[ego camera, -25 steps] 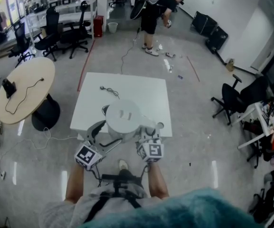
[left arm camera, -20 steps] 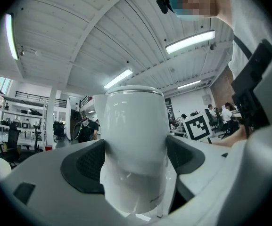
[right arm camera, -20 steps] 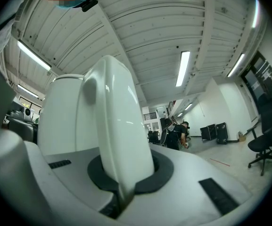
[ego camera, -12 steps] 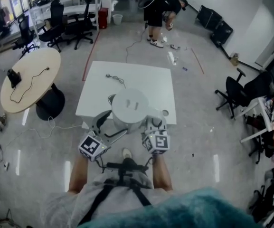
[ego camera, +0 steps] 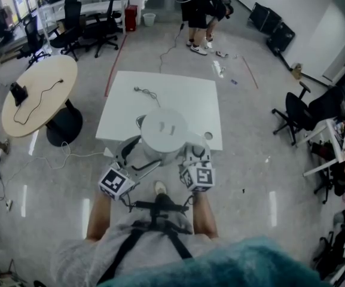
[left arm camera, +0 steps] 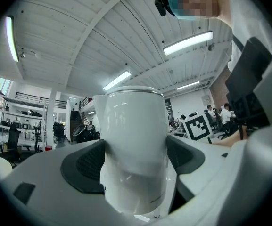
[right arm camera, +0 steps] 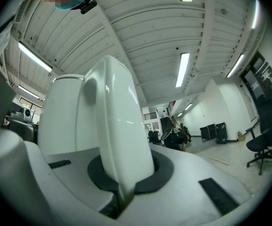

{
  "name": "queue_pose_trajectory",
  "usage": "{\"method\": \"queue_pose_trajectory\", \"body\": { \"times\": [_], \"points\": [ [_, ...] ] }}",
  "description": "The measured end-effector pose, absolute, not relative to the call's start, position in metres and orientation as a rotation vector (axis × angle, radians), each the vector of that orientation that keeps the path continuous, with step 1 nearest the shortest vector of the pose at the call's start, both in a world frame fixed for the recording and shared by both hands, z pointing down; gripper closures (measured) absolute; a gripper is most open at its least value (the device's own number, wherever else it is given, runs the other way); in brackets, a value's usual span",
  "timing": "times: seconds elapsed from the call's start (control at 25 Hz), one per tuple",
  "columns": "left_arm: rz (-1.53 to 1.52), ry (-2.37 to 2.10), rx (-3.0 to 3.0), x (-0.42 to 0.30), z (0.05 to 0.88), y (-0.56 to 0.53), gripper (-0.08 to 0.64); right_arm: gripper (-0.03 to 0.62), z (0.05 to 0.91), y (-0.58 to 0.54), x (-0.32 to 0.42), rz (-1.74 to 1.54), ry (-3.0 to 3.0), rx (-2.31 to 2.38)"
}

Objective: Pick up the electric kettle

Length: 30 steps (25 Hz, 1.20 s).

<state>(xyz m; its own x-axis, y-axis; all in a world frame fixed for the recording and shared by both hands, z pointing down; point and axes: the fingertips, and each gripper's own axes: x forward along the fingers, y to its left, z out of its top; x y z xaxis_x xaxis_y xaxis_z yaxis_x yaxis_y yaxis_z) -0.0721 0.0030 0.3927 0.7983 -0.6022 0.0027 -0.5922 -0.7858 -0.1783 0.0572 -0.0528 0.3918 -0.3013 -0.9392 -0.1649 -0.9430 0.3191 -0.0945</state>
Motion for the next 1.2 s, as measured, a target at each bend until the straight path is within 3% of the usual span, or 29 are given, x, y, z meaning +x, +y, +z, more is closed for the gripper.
{"method": "queue_pose_trajectory", "body": {
  "times": [1.2],
  "points": [
    [-0.098,0.934,-2.820,-0.059,0.392,0.003,0.152,0.591,0.392,-0.052,0.071,0.029,2.384,-1.730]
  ]
}}
